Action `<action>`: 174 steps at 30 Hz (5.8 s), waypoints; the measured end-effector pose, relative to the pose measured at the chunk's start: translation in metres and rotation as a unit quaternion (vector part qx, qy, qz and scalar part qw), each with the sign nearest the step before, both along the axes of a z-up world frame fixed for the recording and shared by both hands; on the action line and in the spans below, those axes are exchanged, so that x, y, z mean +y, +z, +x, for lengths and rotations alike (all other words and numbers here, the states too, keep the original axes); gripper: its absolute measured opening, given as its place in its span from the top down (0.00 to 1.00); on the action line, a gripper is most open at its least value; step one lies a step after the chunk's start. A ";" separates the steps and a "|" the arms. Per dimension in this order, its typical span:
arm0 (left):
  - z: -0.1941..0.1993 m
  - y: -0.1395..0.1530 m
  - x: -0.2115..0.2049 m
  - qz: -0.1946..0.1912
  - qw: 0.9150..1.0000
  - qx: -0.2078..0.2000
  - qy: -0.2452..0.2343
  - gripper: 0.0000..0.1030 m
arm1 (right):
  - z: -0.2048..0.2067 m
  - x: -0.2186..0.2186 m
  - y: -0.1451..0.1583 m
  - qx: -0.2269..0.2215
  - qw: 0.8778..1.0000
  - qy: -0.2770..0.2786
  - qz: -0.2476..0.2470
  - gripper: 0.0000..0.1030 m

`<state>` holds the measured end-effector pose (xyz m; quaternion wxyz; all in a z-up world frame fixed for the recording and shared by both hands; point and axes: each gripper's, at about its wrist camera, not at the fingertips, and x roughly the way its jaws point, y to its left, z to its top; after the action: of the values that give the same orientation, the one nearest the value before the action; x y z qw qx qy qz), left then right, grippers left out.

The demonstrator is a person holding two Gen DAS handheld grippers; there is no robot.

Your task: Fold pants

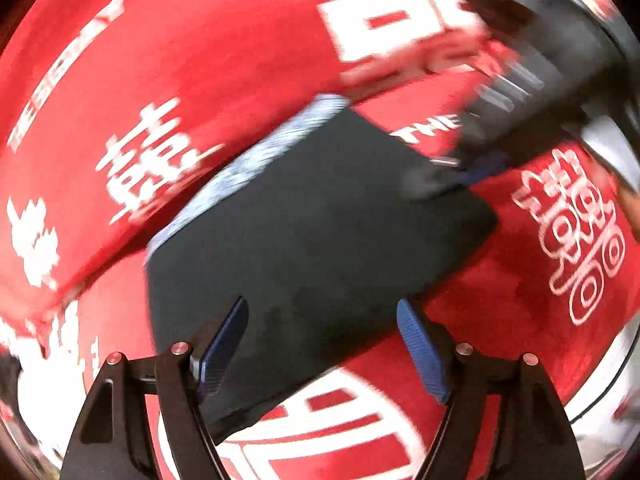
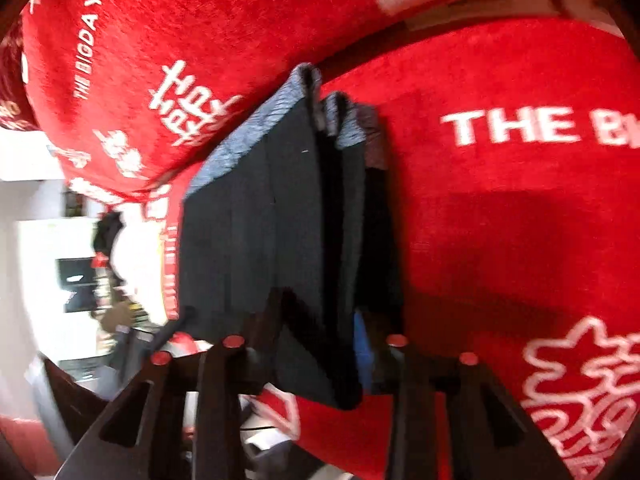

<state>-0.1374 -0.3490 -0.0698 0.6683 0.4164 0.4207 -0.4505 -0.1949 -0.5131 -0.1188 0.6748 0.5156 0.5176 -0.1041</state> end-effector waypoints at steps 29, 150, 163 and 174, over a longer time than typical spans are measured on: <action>0.137 -0.022 0.060 0.059 0.974 0.060 0.212 0.16 | 0.017 0.040 0.020 0.169 0.973 0.021 -0.155 0.67; 0.220 -0.098 0.062 0.029 0.927 0.293 0.232 0.02 | -0.046 -0.007 -0.054 -0.004 0.994 -0.082 0.066 0.21; 0.222 -0.121 0.053 -0.005 0.900 0.373 0.227 0.01 | -0.005 -0.018 -0.075 -0.082 0.990 -0.011 0.118 0.19; 0.200 -0.099 0.043 -0.039 0.922 0.334 0.192 0.23 | -0.008 -0.021 -0.074 -0.062 0.991 -0.036 0.113 0.40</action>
<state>0.0626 -0.3055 -0.1686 0.5781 0.1269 0.6738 -0.4424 -0.2032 -0.5342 -0.1925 0.6386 0.6124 0.4645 -0.0374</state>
